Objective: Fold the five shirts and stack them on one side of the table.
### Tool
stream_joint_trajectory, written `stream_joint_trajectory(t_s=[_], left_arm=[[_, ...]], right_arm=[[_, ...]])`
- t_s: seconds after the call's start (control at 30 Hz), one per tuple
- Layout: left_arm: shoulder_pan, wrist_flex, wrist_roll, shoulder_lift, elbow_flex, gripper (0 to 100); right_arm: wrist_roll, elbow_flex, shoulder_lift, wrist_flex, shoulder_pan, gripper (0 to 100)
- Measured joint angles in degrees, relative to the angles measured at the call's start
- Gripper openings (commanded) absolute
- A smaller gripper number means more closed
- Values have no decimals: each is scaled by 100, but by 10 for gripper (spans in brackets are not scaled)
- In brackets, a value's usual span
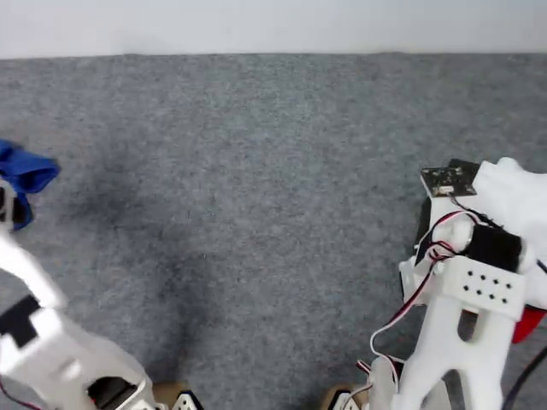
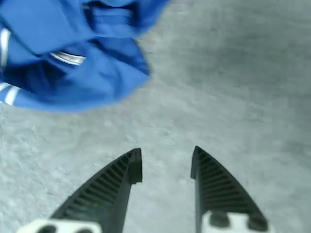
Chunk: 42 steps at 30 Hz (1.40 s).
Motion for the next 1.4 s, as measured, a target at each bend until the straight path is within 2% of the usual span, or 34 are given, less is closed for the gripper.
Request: stream_joint_trajectory(t_s=[0.33,0.53,0.77,0.9,1.03,1.13,1.23,1.4], left_arm=[[-158,-18,-325,2884,-3024,174],[-158,-26,-352,4334,-4378,171],[-105,-18,-378,5477,-5319,21],[9,44,-360,5802,-5723,4],[88,624,-378,5925,-6488,4],[167,756,-44,5899,-6796,4],[264,800,290,5512,-6690,4],[642,800,703,4132,-6136,4]], right_arm=[[0,0,0,0,0,9],[0,0,0,0,0,9],[0,0,-44,0,0,9],[0,0,-44,0,0,9],[0,0,-44,0,0,9],[0,0,-44,0,0,9],[0,0,-44,0,0,9],[0,0,-44,0,0,9]])
